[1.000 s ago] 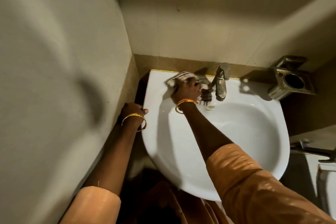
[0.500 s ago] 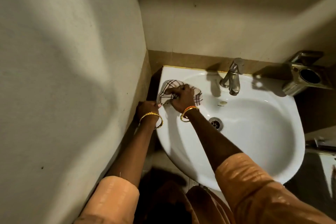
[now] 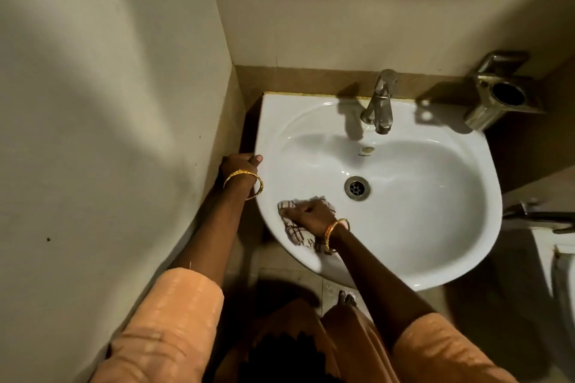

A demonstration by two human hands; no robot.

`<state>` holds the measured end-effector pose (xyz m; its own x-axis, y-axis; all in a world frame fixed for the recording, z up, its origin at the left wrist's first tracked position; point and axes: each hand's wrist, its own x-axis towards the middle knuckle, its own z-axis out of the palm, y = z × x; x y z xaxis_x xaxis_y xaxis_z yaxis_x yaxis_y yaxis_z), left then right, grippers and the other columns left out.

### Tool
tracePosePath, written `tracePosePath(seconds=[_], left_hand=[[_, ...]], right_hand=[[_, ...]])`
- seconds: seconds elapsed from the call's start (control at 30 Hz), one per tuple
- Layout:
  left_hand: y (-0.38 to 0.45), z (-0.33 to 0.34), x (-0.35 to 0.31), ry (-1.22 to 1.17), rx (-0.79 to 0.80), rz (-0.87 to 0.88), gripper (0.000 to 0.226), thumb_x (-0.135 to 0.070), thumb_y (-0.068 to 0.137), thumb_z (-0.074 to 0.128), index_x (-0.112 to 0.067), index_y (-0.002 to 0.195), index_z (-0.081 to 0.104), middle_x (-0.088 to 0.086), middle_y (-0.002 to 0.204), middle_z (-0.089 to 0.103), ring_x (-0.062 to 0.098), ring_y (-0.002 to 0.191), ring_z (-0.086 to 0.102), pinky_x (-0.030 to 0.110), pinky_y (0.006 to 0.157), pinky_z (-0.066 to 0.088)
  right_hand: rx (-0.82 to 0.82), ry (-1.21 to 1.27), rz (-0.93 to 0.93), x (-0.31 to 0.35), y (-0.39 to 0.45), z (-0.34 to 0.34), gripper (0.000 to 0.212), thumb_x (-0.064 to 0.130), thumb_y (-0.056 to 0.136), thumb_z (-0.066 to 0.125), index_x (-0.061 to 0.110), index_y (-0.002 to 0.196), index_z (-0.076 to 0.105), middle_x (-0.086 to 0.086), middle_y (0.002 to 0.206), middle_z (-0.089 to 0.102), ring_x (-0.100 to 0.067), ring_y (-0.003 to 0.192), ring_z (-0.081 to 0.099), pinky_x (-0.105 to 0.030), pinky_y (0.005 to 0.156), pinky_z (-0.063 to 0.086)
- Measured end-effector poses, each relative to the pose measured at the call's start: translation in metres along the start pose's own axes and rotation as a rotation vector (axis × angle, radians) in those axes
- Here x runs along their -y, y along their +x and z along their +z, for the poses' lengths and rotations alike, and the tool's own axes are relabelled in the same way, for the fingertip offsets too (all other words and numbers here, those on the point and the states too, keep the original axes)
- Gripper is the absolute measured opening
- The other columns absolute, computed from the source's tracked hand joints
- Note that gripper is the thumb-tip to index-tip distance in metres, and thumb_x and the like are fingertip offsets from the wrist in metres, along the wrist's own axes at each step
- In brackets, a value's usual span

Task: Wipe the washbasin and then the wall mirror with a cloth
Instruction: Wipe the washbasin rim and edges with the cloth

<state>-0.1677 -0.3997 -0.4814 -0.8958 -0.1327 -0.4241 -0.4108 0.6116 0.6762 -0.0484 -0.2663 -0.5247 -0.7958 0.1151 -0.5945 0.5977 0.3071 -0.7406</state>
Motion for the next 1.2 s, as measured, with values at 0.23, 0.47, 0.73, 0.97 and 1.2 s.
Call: tracePosePath(seconds=[0.23, 0.47, 0.73, 0.97, 1.2], left_hand=[[-0.033, 0.006, 0.03, -0.442, 0.087, -0.014, 0.047, -0.004, 0.087, 0.061, -0.006, 0.134, 0.05, 0.008, 0.129, 0.058, 0.026, 0.11, 0.06, 0.037, 0.099, 0.048], [-0.064, 0.023, 0.048, -0.631, 0.031, -0.002, 0.059, 0.001, 0.086, 0.062, -0.005, 0.141, 0.04, 0.016, 0.137, 0.052, 0.026, 0.119, 0.056, 0.034, 0.099, 0.045], [-0.103, 0.041, 0.065, -0.285, -0.147, 0.064, 0.042, -0.03, 0.088, 0.061, -0.01, 0.125, 0.058, 0.011, 0.117, 0.068, 0.029, 0.107, 0.063, 0.023, 0.082, 0.043], [-0.104, 0.039, 0.064, -0.184, -0.215, 0.099, 0.04, -0.033, 0.088, 0.06, -0.01, 0.121, 0.062, 0.014, 0.112, 0.069, 0.032, 0.104, 0.063, 0.023, 0.076, 0.04], [-0.098, 0.043, 0.069, -0.113, -0.225, 0.085, 0.041, -0.037, 0.089, 0.056, -0.014, 0.124, 0.059, 0.016, 0.113, 0.068, 0.037, 0.107, 0.061, 0.034, 0.084, 0.047]], right_hand=[[-0.299, 0.233, -0.074, 0.017, 0.053, 0.029, 0.047, 0.051, 0.053, 0.071, 0.038, 0.095, 0.056, -0.01, 0.108, 0.058, -0.022, 0.091, 0.062, -0.037, 0.085, 0.054], [-0.183, -0.131, -0.074, -0.012, -0.007, 0.015, 0.057, 0.053, 0.066, 0.062, 0.034, 0.119, 0.064, 0.009, 0.117, 0.066, -0.015, 0.116, 0.054, -0.046, 0.108, 0.034], [-0.058, -0.592, 0.167, -0.068, -0.05, -0.047, 0.051, 0.049, 0.091, 0.044, 0.04, 0.141, 0.037, -0.005, 0.16, -0.005, -0.034, 0.146, -0.006, -0.052, 0.118, 0.003], [-0.038, -0.24, 0.016, -0.012, -0.042, 0.014, 0.055, 0.041, 0.084, 0.051, 0.036, 0.138, 0.042, -0.001, 0.154, 0.029, -0.025, 0.139, 0.033, -0.042, 0.115, 0.027], [-0.004, -0.5, 0.035, -0.056, -0.065, -0.044, 0.031, 0.033, 0.085, 0.061, 0.023, 0.114, 0.067, -0.006, 0.125, 0.061, -0.023, 0.116, 0.054, -0.037, 0.103, 0.041]])
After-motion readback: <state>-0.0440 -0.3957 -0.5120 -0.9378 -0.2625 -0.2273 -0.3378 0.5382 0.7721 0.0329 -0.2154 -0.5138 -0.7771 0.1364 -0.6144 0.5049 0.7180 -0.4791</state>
